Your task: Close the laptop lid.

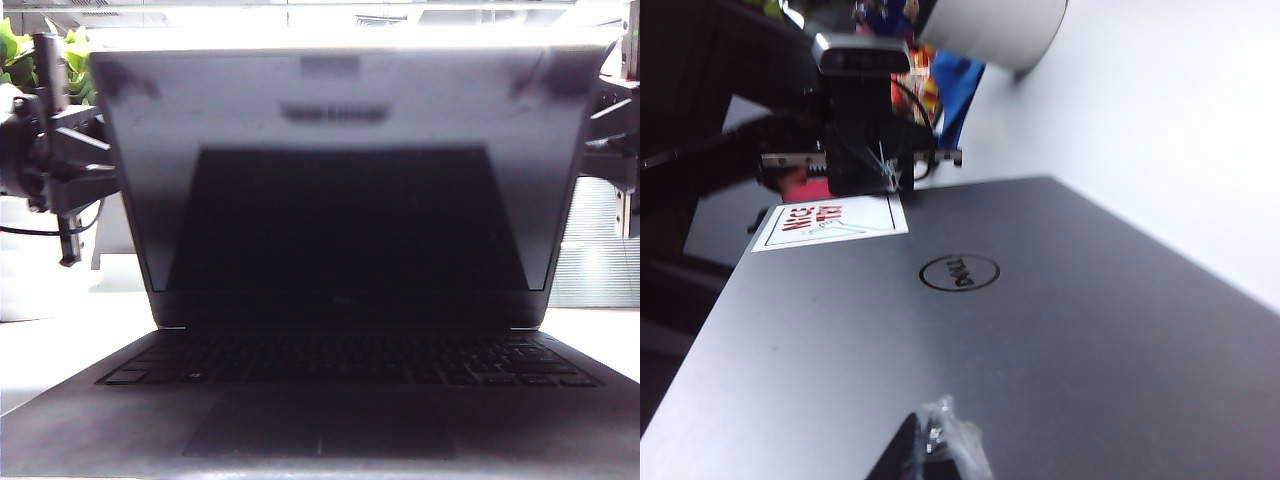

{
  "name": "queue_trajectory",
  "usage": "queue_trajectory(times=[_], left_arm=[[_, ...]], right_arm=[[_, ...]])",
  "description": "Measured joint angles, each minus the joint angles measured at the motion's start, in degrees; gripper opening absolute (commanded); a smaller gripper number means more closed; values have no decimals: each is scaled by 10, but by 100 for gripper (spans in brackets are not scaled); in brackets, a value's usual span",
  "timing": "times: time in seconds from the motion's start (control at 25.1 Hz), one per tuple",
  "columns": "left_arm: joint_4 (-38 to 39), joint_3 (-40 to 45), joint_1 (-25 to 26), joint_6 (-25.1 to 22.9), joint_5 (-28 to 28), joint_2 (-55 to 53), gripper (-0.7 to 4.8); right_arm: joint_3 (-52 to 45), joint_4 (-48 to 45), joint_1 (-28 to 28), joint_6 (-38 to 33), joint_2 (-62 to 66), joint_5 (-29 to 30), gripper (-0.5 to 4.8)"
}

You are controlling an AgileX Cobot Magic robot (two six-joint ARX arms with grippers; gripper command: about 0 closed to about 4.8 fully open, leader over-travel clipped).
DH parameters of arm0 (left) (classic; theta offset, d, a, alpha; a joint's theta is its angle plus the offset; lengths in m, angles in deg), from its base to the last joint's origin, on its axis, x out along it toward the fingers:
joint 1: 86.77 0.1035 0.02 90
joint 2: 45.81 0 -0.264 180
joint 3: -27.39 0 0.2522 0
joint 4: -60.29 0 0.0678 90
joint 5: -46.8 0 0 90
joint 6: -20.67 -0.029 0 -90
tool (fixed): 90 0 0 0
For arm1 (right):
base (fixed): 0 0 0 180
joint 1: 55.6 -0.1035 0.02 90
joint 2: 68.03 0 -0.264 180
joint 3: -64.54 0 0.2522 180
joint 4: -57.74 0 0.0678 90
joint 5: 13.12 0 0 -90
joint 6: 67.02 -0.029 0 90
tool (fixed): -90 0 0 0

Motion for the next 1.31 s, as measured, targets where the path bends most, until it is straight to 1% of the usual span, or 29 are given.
queue_trajectory(times=[0.04,0.08,0.16,0.2,0.24,0.28,0.36,0.48,0.6,0.72,0.91,0.99,1.03,1.11,1.19,1.31], left_arm=[[50,0,0,-55,0,0,-5],[75,0,0,-80,-1,0,-5],[167,0,0,-176,-5,0,-5],[201,2,-2,-209,-5,0,-5],[221,10,-5,-227,-5,0,-5],[226,22,-5,-233,-5,0,-5],[224,49,-7,-233,-3,0,-5],[224,52,-15,-203,39,0,-5],[229,53,-21,-184,50,0,-5],[229,53,-20,-170,84,0,-5],[228,54,-20,-144,156,0,-5],[225,54,-20,-131,192,0,-5],[223,54,-20,-121,221,0,-5],[219,54,-20,-109,256,0,-5],[214,54,-20,-105,263,0,-5],[209,54,-20,-103,263,0,-5]], right_arm=[[-1,31,-2,30,0,-5,-1],[-5,40,-2,42,0,-6,-1],[-30,47,0,52,0,-8,-1],[-47,46,0,57,-1,-6,-2],[-64,45,0,62,-1,-5,-2],[-77,45,-3,63,-1,-10,-1],[-77,57,-15,61,-1,-40,-1],[-77,91,-35,61,-1,-62,-1],[-77,108,-43,61,-1,-64,-1],[-83,123,-43,61,-1,-70,-1],[-103,137,-43,60,-1,-127,-2],[-108,137,-43,55,-1,-147,-1],[-111,139,-43,52,-1,-167,-2],[-114,141,-43,51,-1,-194,-1],[-114,141,-43,48,-1,-216,-2],[-114,141,-43,47,-1,-220,-1]])
